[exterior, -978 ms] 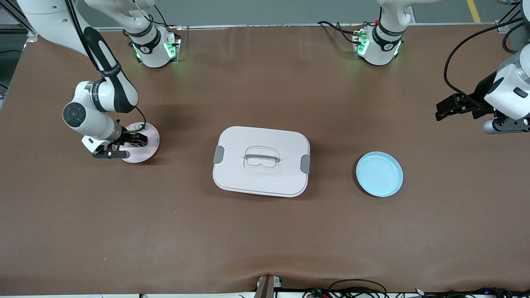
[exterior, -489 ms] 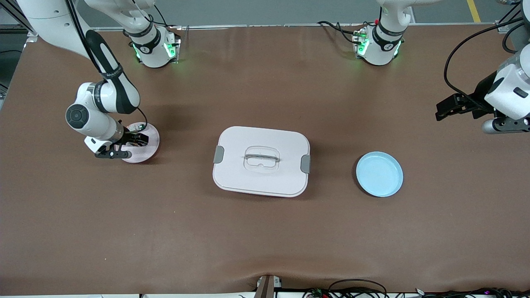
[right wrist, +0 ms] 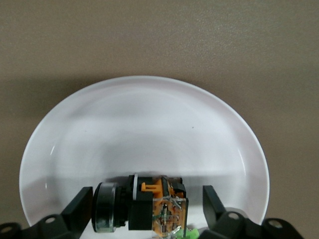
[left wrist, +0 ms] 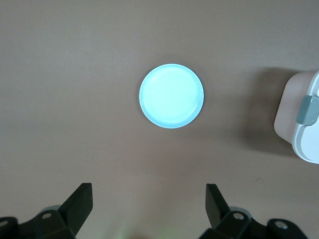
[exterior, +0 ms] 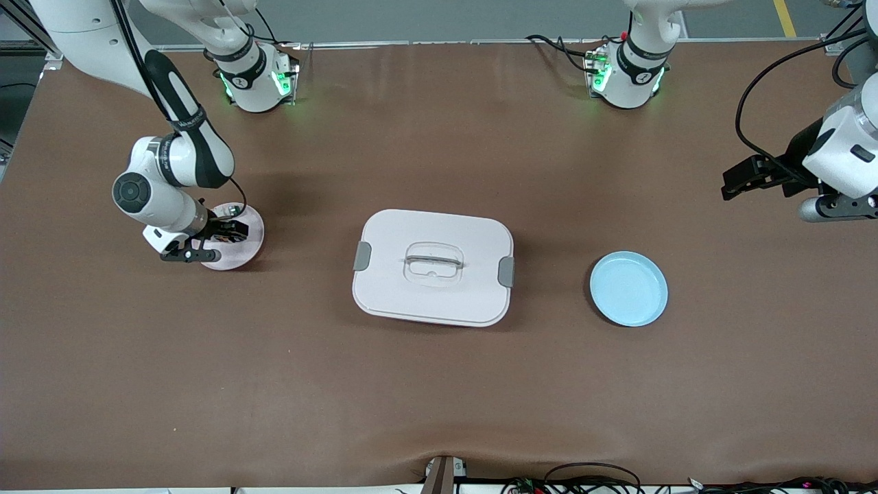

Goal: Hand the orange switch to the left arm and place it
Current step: 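Close the right gripper on the orange switch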

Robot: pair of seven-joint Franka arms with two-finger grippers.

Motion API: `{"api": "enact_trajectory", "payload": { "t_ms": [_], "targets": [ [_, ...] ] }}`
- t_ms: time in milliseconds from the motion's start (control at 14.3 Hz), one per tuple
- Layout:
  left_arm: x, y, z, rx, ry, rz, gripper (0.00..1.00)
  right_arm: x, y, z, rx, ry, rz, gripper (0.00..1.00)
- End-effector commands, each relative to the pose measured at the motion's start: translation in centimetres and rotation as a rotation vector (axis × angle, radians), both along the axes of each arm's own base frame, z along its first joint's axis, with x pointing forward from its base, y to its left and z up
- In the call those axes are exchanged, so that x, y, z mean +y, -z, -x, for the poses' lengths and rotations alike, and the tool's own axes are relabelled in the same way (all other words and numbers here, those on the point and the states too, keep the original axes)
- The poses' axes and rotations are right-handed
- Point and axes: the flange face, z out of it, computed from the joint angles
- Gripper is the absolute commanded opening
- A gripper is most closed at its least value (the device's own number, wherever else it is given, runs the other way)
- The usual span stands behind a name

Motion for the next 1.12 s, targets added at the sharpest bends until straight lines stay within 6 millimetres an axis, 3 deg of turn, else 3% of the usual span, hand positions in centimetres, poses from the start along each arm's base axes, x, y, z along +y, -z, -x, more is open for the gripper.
{"api": "enact_trajectory", "payload": {
  "t_ms": [0, 70, 279, 419, 838, 1047],
  "targets": [
    [0.0, -0.3, 0.0, 0.007, -0.001, -0.004, 1.00, 0.3, 0.3, 0.3, -0.003, 0.012, 0.003, 0.77],
    [-0.2, -0.4, 0.0, 0.005, 0.003, -0.004, 1.00, 0.3, 0.3, 0.3, -0.003, 0.011, 0.004, 0.76],
    [-0.4, -0.4, 0.0, 0.005, 0.000, -0.005, 1.00, 0.2, 0.3, 0.3, -0.003, 0.014, 0.003, 0.46],
    [-0.2, 0.3, -0.1, 0.017, 0.009, -0.020, 1.00, 0.2, 0.2, 0.3, -0.003, 0.014, 0.003, 0.31],
    [0.4, 1.9, -1.1, 0.036, 0.023, -0.085, 1.00, 0.3, -0.7, 0.1, 0.012, 0.006, 0.002, 0.27],
    [0.9, 2.1, -1.3, 0.039, 0.017, -0.071, 1.00, 0.6, -3.2, -0.9, 0.026, 0.005, 0.001, 0.28]
  ]
}}
